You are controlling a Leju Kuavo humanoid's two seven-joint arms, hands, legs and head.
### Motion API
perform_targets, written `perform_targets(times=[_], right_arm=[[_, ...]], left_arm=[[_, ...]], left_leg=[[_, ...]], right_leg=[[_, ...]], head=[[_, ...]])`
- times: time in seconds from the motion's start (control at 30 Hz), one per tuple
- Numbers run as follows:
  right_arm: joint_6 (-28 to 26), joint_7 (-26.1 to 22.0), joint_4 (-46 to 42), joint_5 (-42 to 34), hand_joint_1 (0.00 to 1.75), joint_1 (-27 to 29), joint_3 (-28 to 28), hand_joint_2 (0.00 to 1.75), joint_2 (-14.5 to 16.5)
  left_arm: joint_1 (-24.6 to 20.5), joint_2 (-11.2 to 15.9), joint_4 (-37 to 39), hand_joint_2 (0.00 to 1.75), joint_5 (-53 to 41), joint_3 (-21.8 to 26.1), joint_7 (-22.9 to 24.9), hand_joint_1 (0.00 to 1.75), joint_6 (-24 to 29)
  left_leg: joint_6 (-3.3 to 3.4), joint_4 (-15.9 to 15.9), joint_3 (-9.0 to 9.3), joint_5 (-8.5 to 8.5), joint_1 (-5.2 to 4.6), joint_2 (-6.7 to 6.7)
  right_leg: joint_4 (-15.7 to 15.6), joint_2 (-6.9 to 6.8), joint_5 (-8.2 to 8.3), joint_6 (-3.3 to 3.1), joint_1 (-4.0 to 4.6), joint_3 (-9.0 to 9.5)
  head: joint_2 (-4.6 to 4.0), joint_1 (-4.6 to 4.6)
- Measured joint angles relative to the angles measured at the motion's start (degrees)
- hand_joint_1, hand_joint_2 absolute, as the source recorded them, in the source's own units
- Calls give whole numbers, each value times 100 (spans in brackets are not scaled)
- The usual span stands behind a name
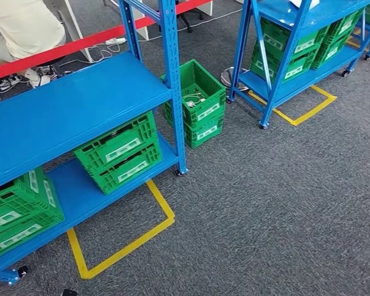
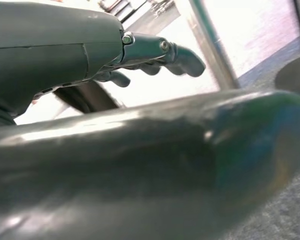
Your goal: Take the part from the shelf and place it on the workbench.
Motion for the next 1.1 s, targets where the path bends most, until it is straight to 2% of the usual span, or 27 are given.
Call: perform_targets(times=[0.03,0.07,0.1,0.13,0.17,0.2,0.27,0.3,0.33,0.4,0.43,0.5,0.53,0.57,0.6,0.63,0.67,0.7,0.77,0.83,0.87,0.9,0.93,1.0,1.03,1.07,1.1], right_arm=[[-1,0,1,1,0,9,0,0,0],[-1,1,1,1,0,18,-1,0,0],[-1,1,2,1,0,22,-1,0,0],[-1,1,2,0,0,21,-2,0,0],[-1,1,2,0,0,15,-2,0,0],[-1,-2,2,0,0,8,-2,0,0],[-1,-7,2,1,0,2,-1,0,0],[-1,-10,2,2,0,2,0,0,-1],[-1,-12,2,2,0,1,1,0,-1],[-2,-15,2,2,0,-16,4,0,-1],[-2,-16,2,3,0,-28,6,0,0],[-3,-18,2,4,0,-37,9,0,0],[-3,-19,2,4,0,-31,9,0,-1],[-3,-19,3,3,0,-20,9,0,-1],[-3,-20,5,2,0,-9,9,0,-1],[-3,-19,8,1,0,-1,9,0,-1],[-3,-17,9,0,0,3,9,0,-1],[-3,-16,10,-1,0,5,9,0,-2],[-3,-13,15,-3,0,3,9,0,-2],[-2,-14,26,0,0,0,10,0,-2],[-2,-15,31,1,0,-4,11,0,-3],[-3,-11,32,-1,0,-6,10,0,-2],[-3,-9,32,-1,0,-9,9,0,-3],[-3,-4,33,-1,0,-7,8,0,-5],[-3,-6,33,1,0,-1,9,0,-7],[-3,-6,34,2,0,8,9,0,-7],[-3,-5,34,1,0,16,9,0,-8]], left_arm=[[-12,-1,1,0,0,1,0,0,0],[-19,-3,4,0,0,1,0,0,-1],[-20,-4,8,0,0,1,0,0,-1],[-15,-5,11,0,0,2,2,0,-1],[-9,-3,15,0,0,4,7,0,-1],[-7,1,16,0,0,7,12,0,-1],[-21,9,17,0,0,10,20,0,0],[-36,10,17,0,0,11,20,0,-1],[-45,11,18,0,0,11,20,0,0],[-32,11,20,0,0,15,23,0,1],[-18,13,20,0,0,19,26,0,2],[-16,23,21,0,0,27,33,0,2],[-23,26,21,0,0,30,34,0,2],[-30,27,22,0,0,31,34,0,2],[-31,23,23,0,0,31,34,0,1],[-26,21,24,0,0,31,33,0,0],[-22,21,25,0,0,31,33,0,0],[-19,22,26,0,0,32,33,0,-1],[-23,25,26,0,0,32,33,0,-1],[-29,27,26,0,0,32,33,0,1],[-25,27,26,0,0,32,33,0,1],[-16,30,26,0,0,32,33,0,2],[-5,33,26,0,0,32,32,0,2],[-7,38,26,0,0,32,25,0,2],[-19,34,26,0,0,32,20,0,2],[-31,28,27,0,0,32,13,0,2],[-39,24,27,0,0,32,7,0,2]], left_leg=[[-13,381,-171,-212,-9,139],[-24,790,-353,-404,-8,200],[-31,1100,-482,-517,-6,225],[-32,1226,-521,-522,-6,235],[-26,1111,-440,-412,-8,248],[-10,787,-252,-229,-13,306],[44,-12,188,80,-47,571],[73,-278,320,142,-63,682],[98,-402,370,146,-77,733],[153,-445,354,143,-72,630],[182,-457,353,154,-59,570],[245,-482,357,185,-23,449],[263,-482,347,193,-17,387],[278,-480,336,200,-15,315],[282,-479,329,204,-15,237],[282,-477,326,208,-13,156],[276,-475,328,212,-9,73],[263,-473,332,216,-1,-9],[211,-450,320,221,6,-162],[128,-435,270,244,5,-294],[81,-437,243,266,12,-356],[39,-452,221,292,26,-420],[6,-442,199,293,30,-399],[-38,-163,57,110,10,-145],[-52,159,-93,-76,-2,38],[-65,563,-281,-280,-6,156],[-74,951,-459,-448,-5,208]], right_leg=[[-2,-83,1,-20,12,-7],[-1,-174,0,-32,23,-16],[0,-262,-3,-37,30,-22],[1,-342,-4,-39,36,-25],[1,-416,-6,-38,39,-22],[1,-485,-10,-34,41,-13],[15,-612,-32,-5,65,4],[23,-672,-46,19,86,5],[27,-731,-58,44,105,8],[15,-846,-72,96,121,29],[38,-805,-106,129,115,29],[385,-520,-338,194,92,-117],[744,-342,-525,217,80,-282],[1162,-237,-709,230,73,-477],[1504,-196,-823,239,70,-650],[1670,-181,-826,243,68,-747],[1600,-171,-711,244,63,-734],[1311,-140,-507,246,51,-614],[510,134,-148,259,-4,-263],[108,377,-58,218,-39,-76],[92,392,-74,176,-32,-63],[100,322,-59,123,-25,-60],[98,253,-43,81,-22,-58],[80,94,-19,1,-25,-60],[77,4,-18,-28,-16,-64],[77,-88,-21,-50,-3,-70],[77,-181,-25,-61,10,-76]], head=[[0,-22],[0,-32],[0,-32],[0,-32],[0,-33],[0,-34],[0,-42],[1,-41],[1,-37],[1,-23],[0,-16],[1,13],[1,35],[1,48],[0,53],[0,56],[1,56],[1,56],[0,60],[0,57],[0,54],[0,51],[0,53],[0,4],[0,-22],[0,-48],[0,-53]])
